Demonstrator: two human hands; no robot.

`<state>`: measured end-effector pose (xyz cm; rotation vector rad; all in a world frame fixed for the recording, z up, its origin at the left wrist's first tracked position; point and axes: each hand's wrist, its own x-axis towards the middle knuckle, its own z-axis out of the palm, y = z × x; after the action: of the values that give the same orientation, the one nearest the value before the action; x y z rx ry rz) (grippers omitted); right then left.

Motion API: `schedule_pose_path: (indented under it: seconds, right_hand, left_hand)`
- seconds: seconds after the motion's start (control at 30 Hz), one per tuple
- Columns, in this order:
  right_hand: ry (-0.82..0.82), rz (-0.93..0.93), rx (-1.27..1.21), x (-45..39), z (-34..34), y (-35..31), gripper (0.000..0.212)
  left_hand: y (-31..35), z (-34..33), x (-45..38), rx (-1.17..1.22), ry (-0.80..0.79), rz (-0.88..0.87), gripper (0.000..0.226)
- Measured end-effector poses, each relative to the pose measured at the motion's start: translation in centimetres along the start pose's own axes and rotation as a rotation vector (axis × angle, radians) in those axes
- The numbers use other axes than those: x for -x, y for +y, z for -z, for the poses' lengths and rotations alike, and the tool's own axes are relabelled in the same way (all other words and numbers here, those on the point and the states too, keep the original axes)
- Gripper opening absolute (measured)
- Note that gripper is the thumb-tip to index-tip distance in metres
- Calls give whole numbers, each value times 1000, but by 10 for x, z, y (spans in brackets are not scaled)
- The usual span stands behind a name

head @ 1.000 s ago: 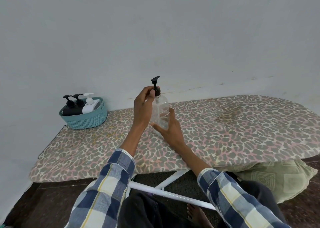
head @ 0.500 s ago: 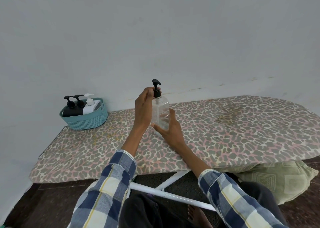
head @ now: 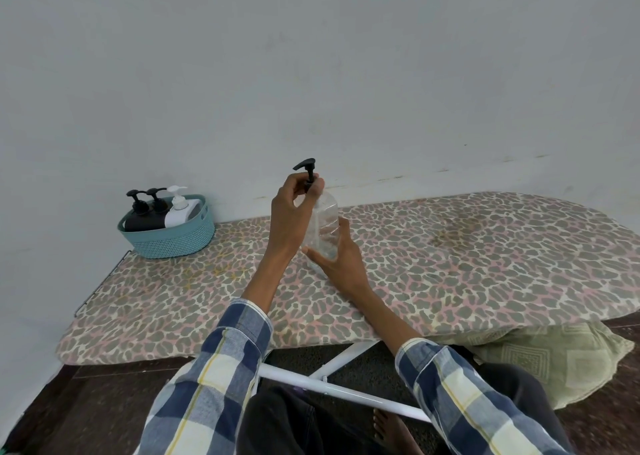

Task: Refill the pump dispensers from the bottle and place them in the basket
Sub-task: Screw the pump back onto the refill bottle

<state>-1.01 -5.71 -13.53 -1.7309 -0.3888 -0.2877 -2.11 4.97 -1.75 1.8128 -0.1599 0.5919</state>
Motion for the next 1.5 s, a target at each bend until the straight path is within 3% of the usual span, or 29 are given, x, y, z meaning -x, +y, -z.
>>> schedule_pose_path:
  seconds: [0.1,0.4,0.5,0.6,0.67,0.73,0.87,1.0,1.13,1.2,1.3,1.5]
  right_hand:
    - [-5,1,0,0,1,-1,80]
    - [-29,-34,-20,0,2,-1,77]
    - [-101,-123,-159,-2,8,-3,79]
    - [-149,-231,-329,-4,27,-15,65]
    - [-119,-197,-301,-10,46,-33,63]
    - [-92,-94,-241,-25,65,-58,57]
    - [-334,45,-93,-60,92,-110,34]
    - [-629,-4,-79,-72,98,-124,26]
    - [-716,-10,-40,-69,102,-121,19]
    - [-639,-24,-29,-65,100,-118,20]
    - [-568,-27,-43,-63,97,-116,39]
    - [-453,-60,29,-62,89,-117,36]
  left_hand:
    - [-2,0,-2,10,47,-4,35]
    - [0,1,-1,-13,-16,-37,25]
    - [-6,4,3,-100,-26,-26,37]
    - [-11,10,6,-177,-71,61,63]
    - [-14,15,8,-91,-114,140,76]
    - [-15,16,12,-63,-185,188,74]
    - [-13,11,15,-117,-383,189,78]
    - [0,8,11,91,-637,214,81]
    - [2,7,12,244,-747,212,89]
    - [-5,4,12,229,-714,222,88]
    - [-12,-6,17,111,-565,241,84]
    - [-20,-38,32,-52,-261,99,81]
